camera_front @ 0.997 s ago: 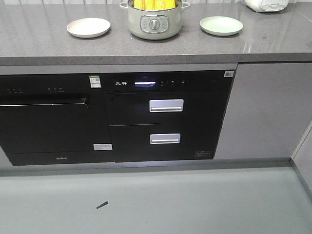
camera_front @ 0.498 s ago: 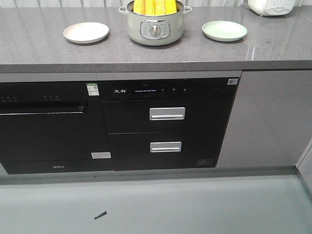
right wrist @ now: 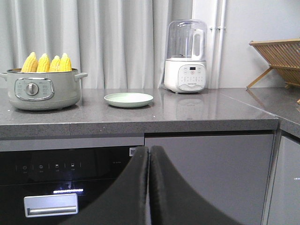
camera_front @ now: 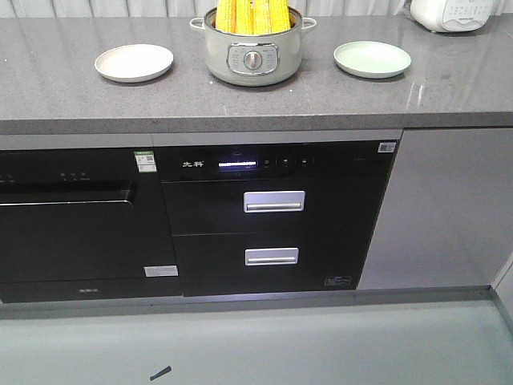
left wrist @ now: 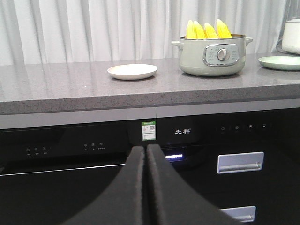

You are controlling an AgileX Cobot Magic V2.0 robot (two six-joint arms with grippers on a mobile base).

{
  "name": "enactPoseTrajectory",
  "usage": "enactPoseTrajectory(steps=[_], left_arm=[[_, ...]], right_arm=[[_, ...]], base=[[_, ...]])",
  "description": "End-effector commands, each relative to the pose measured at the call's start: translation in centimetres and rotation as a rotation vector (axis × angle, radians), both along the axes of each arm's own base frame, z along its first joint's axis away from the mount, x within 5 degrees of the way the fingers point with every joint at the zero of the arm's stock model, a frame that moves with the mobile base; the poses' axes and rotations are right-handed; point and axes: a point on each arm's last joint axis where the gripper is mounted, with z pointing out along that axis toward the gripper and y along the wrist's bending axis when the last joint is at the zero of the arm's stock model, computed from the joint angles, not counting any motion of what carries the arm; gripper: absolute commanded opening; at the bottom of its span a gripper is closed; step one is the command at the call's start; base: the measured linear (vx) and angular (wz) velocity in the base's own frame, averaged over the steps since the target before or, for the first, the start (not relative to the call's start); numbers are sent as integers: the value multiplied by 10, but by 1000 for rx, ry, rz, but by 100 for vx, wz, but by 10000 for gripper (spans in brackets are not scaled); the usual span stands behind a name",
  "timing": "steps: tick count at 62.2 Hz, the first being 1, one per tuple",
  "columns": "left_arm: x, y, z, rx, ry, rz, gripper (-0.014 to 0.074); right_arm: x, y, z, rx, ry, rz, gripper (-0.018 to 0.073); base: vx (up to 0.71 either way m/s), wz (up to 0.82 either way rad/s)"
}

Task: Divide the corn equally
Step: 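Approach and stop in front of the pot and plates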

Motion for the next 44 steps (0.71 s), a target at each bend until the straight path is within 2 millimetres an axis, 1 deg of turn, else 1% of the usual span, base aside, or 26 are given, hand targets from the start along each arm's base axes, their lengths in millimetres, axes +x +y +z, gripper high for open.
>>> enactPoseTrajectory(steps=[1, 44], left_arm=[[-1, 1, 2, -10, -72, 12, -6], [-1, 1, 2, -10, -72, 12, -6]], right_arm=[[-1, 0, 5, -18, -75, -2, -3], [-1, 0, 5, -18, -75, -2, -3]], base=[[12, 0], [12, 1]])
